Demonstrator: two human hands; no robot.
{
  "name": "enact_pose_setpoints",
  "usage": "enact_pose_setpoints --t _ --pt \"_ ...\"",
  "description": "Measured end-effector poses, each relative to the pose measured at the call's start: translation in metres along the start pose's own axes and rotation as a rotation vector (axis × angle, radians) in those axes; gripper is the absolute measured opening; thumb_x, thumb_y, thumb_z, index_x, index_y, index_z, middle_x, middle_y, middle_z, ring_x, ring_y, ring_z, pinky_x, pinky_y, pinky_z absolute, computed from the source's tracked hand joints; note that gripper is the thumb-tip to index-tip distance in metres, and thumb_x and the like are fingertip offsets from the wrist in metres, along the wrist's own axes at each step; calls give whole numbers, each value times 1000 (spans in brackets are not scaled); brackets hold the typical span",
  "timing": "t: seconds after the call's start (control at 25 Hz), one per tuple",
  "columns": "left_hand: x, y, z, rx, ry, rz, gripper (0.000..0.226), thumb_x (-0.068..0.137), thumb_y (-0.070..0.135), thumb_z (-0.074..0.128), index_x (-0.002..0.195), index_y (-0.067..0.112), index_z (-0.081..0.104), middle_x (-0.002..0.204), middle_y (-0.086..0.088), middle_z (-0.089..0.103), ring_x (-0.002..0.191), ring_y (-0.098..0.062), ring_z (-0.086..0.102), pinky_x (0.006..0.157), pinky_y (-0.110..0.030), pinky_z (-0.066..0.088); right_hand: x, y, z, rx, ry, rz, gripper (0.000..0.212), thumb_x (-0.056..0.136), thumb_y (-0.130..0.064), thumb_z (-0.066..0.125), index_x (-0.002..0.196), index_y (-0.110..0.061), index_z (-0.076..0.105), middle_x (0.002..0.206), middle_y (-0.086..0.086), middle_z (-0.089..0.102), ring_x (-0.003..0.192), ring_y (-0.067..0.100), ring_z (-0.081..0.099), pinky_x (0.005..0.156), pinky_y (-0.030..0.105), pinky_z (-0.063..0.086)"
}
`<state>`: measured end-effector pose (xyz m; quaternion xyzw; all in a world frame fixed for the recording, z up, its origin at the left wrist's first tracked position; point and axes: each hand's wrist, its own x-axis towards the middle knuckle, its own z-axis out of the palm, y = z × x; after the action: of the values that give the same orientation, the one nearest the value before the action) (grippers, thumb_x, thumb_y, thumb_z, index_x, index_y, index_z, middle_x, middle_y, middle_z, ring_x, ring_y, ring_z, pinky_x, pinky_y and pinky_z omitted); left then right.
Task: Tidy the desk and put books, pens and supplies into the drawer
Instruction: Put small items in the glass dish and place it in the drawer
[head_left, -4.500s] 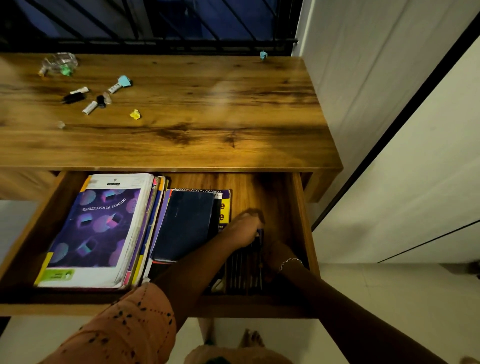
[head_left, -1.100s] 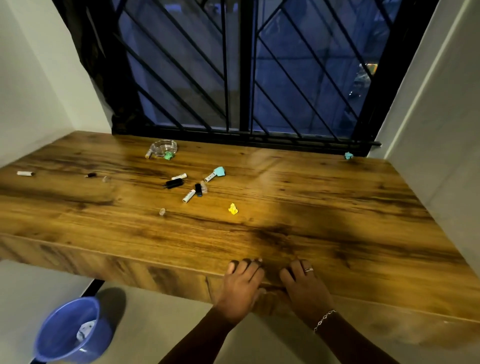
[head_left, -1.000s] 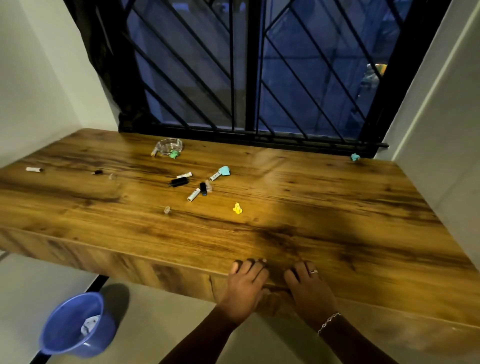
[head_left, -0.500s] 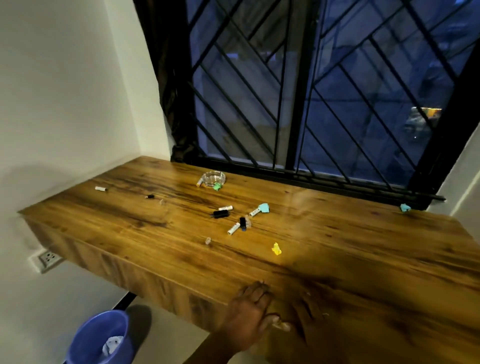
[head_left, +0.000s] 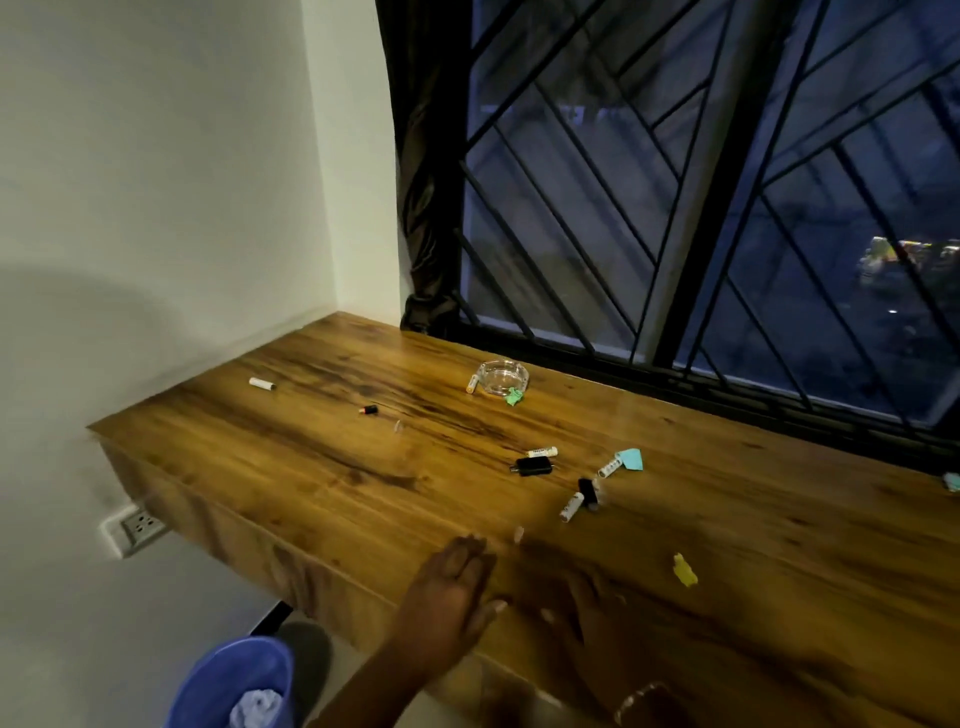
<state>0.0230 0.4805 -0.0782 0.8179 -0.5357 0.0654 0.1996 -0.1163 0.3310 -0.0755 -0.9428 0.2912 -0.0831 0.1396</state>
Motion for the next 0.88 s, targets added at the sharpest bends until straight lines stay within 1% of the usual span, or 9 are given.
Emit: enact_pose_setpoints --t 0.04,0.08,0.16,0.2,0.24,0.36,0.48,0.68,0.88 --pt "5 -17 -4 1 23 -8 54 92 58 22 110 25 60 114 3 66 105 -15 65 82 -25 54 11 -9 -1 1 -38 47 126 46 -85 -30 140 -27 30 150 1 26 131 24 41 108 37 35" --pt "10 -31 -9 -26 28 -18 54 91 59 25 112 23 59 116 0 65 106 -17 64 84 -28 53 20 -18 -2 -3 -74 85 125 45 -86 -28 143 -27 24 153 1 19 137 23 31 112 36 29" --pt "18 -56 -14 -76 -13 -24 60 89 61 28 114 17 60 119 -5 63 109 -21 62 88 -34 52 37 -36 -4 -2 -139 101 81 81 -75 8 144 -26 20 155 2 15 139 22 26 112 33 30" --pt "21 -66 -14 -76 3 -12 60 89 60 32 114 14 60 118 -7 64 109 -23 62 88 -34 52 44 -42 -5 6 -140 92 61 92 -57 26 144 -25 21 154 2 16 138 22 27 111 32 32" --pt "23 -74 -16 -67 0 0 59 87 59 36 113 12 60 116 -9 64 107 -24 63 87 -34 52 51 -48 -6 13 -108 88 53 96 -44 35 143 -24 23 153 3 20 137 23 29 109 31 33" --pt "35 -89 -21 -109 -46 18 68 81 60 38 116 5 60 119 -14 61 110 -28 61 94 -36 48 69 -53 -9 -5 -7 160 43 97 -24 40 140 -16 35 149 5 30 132 27 37 106 32 35" --pt "49 -99 -22 -188 -109 -15 88 75 68 24 130 4 48 137 -12 47 128 -25 45 108 -30 33 88 -43 -13 -70 117 196 42 83 -1 59 125 -4 55 141 19 43 122 41 48 96 44 46" --pt "78 -113 -10 -146 -101 1 102 76 79 8 122 1 55 132 -17 51 123 -33 50 101 -38 41 102 -32 -20 -195 -19 297 36 96 -18 41 130 -10 50 153 9 23 128 24 44 101 29 40" --pt "130 -131 4 -123 -98 12 111 70 81 -6 128 5 50 141 -13 43 134 -28 39 105 -34 38 125 -30 -13 -228 -4 369 36 98 -10 34 132 -8 46 145 10 35 123 20 48 99 25 43"
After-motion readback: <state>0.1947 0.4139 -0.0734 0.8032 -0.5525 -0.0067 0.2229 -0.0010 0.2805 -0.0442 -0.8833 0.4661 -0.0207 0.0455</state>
